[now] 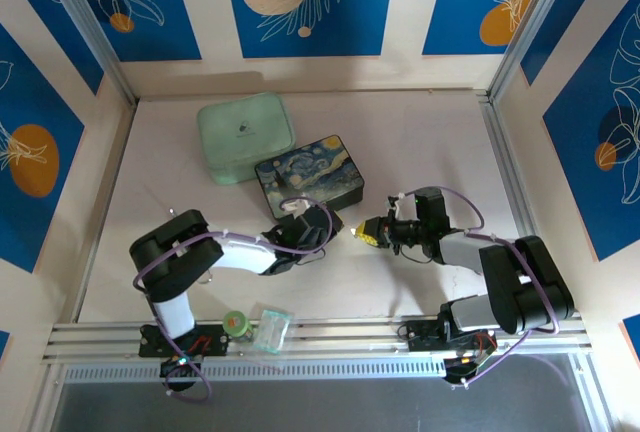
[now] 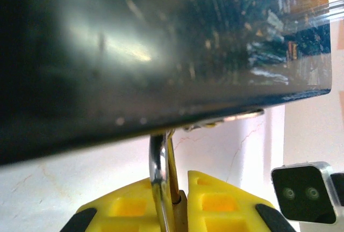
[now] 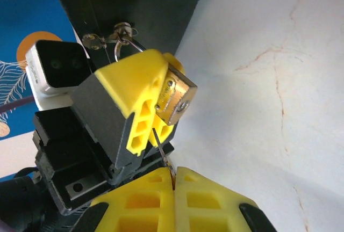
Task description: Unlock a padlock with a key
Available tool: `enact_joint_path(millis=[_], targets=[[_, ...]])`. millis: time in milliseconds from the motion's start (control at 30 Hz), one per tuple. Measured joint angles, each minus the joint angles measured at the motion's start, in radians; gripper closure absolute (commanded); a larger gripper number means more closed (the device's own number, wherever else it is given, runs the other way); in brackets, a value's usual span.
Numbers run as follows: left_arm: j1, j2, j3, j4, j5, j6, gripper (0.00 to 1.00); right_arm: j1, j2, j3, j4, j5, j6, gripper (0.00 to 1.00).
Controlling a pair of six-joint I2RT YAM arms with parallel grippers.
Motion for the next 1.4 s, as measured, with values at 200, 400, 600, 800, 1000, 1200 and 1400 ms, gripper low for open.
enact_joint_path(millis=[200,400,600,800,1000,1200,1400], targets=[[0.002,-0.009,-0.005,-0.002,0.005,-0.005,1.0,-0.005,0.002,0.0,-0.046,-0.013,-0.031,1.0],[0.005,-0.019,-0.008,-0.012,0.015,-0.015,1.0,0.002,0.05,0.012,-0.013,-0.026,-0.028,1.0],[0.005,-0.029,-0.008,-0.042,0.024,-0.013,1.0,0.011,0.071,0.05,-0.005,-0.03,-0.029,1.0],[0.006,-0.032,-0.005,-0.069,0.028,-0.005,1.0,0.027,0.088,0.068,0.004,-0.029,-0.029,1.0],[0.02,-0.051,0.0,-0.151,0.022,0.003,1.0,0.029,0.088,0.068,0.005,-0.029,-0.028,1.0],[0.038,-0.095,0.012,-0.217,0.015,0.023,1.0,0.055,0.088,0.068,0.002,-0.024,-0.028,1.0],[0.039,-0.098,0.022,-0.214,0.015,0.024,1.0,0.097,0.104,0.069,0.043,-0.024,0.002,1.0]])
